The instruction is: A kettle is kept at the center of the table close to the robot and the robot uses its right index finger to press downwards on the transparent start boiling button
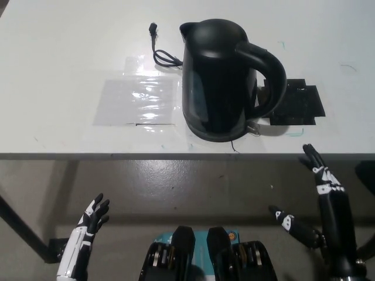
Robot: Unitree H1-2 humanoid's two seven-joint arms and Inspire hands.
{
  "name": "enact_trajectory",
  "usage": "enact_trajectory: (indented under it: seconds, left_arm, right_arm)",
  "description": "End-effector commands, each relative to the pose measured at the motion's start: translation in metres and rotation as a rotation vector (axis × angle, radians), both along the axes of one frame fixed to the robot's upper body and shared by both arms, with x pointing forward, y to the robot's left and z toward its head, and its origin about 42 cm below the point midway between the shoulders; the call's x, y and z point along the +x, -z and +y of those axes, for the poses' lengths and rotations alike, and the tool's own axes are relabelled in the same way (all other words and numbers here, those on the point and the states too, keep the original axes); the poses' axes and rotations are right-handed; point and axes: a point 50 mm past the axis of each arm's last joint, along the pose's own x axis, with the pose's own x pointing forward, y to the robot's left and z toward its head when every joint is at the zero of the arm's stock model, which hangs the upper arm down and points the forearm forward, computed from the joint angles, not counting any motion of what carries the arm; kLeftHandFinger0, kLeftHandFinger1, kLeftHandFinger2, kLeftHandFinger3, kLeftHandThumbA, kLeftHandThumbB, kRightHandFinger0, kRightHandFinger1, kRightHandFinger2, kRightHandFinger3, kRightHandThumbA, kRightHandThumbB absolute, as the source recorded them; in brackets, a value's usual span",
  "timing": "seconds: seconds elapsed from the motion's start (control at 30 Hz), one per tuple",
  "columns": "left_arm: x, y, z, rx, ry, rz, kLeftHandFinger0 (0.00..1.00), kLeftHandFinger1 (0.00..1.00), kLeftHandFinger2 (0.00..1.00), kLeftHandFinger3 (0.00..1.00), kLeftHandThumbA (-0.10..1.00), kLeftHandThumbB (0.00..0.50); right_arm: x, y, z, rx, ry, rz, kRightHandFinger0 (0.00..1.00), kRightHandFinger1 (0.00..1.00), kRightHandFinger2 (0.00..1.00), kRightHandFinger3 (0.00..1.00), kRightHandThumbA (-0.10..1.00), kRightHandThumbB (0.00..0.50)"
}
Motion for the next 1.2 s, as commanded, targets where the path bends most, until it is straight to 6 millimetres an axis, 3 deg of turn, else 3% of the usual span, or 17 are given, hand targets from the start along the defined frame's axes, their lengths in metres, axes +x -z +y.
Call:
enact_trajectory:
  seconds: [0.0,0.13,0.2,0.23,0.27,0.3,0.33,0.37,0.5,0.63,0.83,1.0,1.17]
  left_arm:
    - [0.005,-0.014,0.002,0.026,0.022,-0.059,1.0,1.0,1.0,1.0,0.99,0.157]
    - [0.007,-0.015,0.002,0.025,0.028,-0.07,1.0,1.0,1.0,1.0,0.99,0.145]
    - [0.008,-0.015,0.001,0.019,0.026,-0.069,1.0,1.0,1.0,1.0,0.98,0.149]
    - [0.009,-0.015,0.001,0.019,0.022,-0.071,1.0,1.0,1.0,1.0,0.98,0.157]
    - [0.009,-0.015,0.002,0.02,0.021,-0.071,1.0,1.0,1.0,1.0,0.98,0.158]
    - [0.009,-0.016,0.002,0.017,0.024,-0.07,1.0,1.0,1.0,1.0,0.98,0.154]
    - [0.009,-0.017,0.002,0.015,0.026,-0.068,1.0,1.0,1.0,1.0,0.98,0.154]
    - [0.009,-0.016,0.002,0.013,0.025,-0.067,1.0,1.0,1.0,1.0,0.98,0.153]
    - [0.01,-0.016,0.003,0.012,0.025,-0.067,1.0,1.0,1.0,1.0,0.98,0.164]
    - [0.009,-0.016,0.003,0.011,0.026,-0.062,1.0,1.0,1.0,1.0,0.98,0.159]
    - [0.009,-0.016,0.003,0.003,0.034,-0.065,1.0,1.0,1.0,1.0,0.97,0.143]
    - [0.009,-0.016,0.003,0.02,0.032,-0.072,1.0,1.0,1.0,1.0,0.99,0.154]
    - [0.01,-0.016,0.002,0.013,0.026,-0.07,1.0,1.0,1.0,1.0,0.98,0.165]
  right_arm:
    - [0.016,-0.017,0.001,-0.182,0.049,-0.058,0.78,0.81,1.0,1.0,1.0,0.216]
    - [0.026,-0.019,0.002,-0.241,0.062,-0.058,0.72,0.77,0.93,1.0,1.0,0.203]
    - [0.03,-0.018,0.003,-0.26,0.077,-0.049,0.6,0.69,0.81,1.0,1.0,0.214]
    - [0.034,-0.019,0.004,-0.268,0.082,-0.046,0.49,0.58,0.7,1.0,1.0,0.215]
    - [0.035,-0.019,0.004,-0.27,0.084,-0.045,0.45,0.55,0.64,1.0,1.0,0.216]
    - [0.038,-0.019,0.005,-0.298,0.087,-0.047,0.11,0.22,0.28,1.0,1.0,0.2]
    - [0.04,-0.019,0.005,-0.307,0.089,-0.046,0.02,0.11,0.29,1.0,1.0,0.199]
    - [0.042,-0.018,0.005,-0.315,0.086,-0.04,0.0,0.06,0.23,1.0,1.0,0.195]
    - [0.048,-0.017,0.007,-0.344,0.092,0.011,0.02,0.2,0.51,1.0,1.0,0.228]
    - [0.052,-0.013,0.008,-0.379,0.091,0.064,0.06,0.26,0.56,1.0,1.0,0.253]
    - [0.06,-0.009,0.01,-0.412,0.091,0.108,0.08,0.22,0.43,1.0,1.0,0.272]
    - [0.066,-0.007,0.012,-0.421,0.083,0.132,0.0,0.07,0.2,1.0,1.0,0.277]
    - [0.07,-0.003,0.015,-0.421,0.081,0.154,0.0,0.05,0.17,1.0,1.0,0.287]
